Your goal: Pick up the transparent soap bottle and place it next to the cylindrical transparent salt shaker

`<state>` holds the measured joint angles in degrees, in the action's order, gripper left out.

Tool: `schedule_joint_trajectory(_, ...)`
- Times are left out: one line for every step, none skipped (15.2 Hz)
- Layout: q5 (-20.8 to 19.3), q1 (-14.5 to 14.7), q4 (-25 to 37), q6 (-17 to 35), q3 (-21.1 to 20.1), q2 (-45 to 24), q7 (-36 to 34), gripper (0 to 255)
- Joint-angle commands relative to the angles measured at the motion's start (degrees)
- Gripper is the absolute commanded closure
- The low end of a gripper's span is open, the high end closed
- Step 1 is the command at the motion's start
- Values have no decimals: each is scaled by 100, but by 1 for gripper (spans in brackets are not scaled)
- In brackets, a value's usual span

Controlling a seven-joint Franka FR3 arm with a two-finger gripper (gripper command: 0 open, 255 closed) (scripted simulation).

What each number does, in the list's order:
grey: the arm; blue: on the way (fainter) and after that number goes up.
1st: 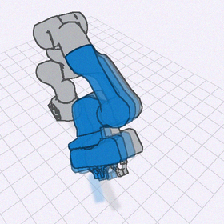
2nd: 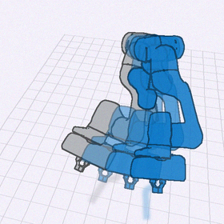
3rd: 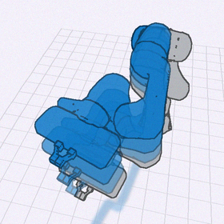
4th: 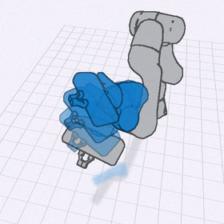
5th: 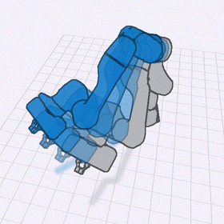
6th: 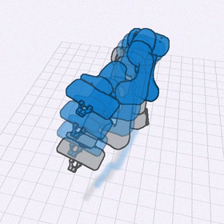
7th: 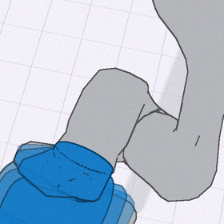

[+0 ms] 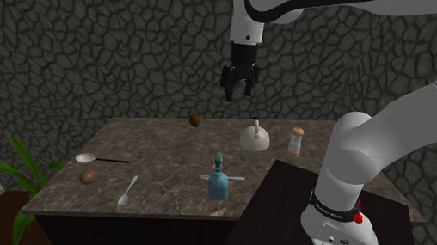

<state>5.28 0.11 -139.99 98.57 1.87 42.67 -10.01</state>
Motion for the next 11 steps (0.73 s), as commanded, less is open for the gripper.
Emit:
schedule_joint_trajectory(0,0,0,0,0,0,0,0)
schedule_joint_trajectory(-19,-6,-120,196,16,-86,50,0)
schedule_joint_trajectory(-37,-12,-232,394,33,-181,99,0)
schedule_joint_trajectory(-54,-17,-337,595,51,-286,148,0)
schedule_joint_trajectory(-71,-22,-435,797,69,-400,197,0)
schedule_joint_trajectory(-87,-27,-525,1002,88,-523,246,0)
schedule_joint_trajectory(-101,-33,-608,1208,107,-656,295,0)
schedule_joint_trajectory(-115,-37,-682,1417,126,-799,343,0)
schedule_joint_trajectory(-127,-42,-749,1626,145,-950,393,0)
schedule_joint_trajectory(-137,-46,-807,1837,165,-1111,442,0)
schedule_joint_trajectory(-146,-49,-856,2048,186,-1281,491,0)
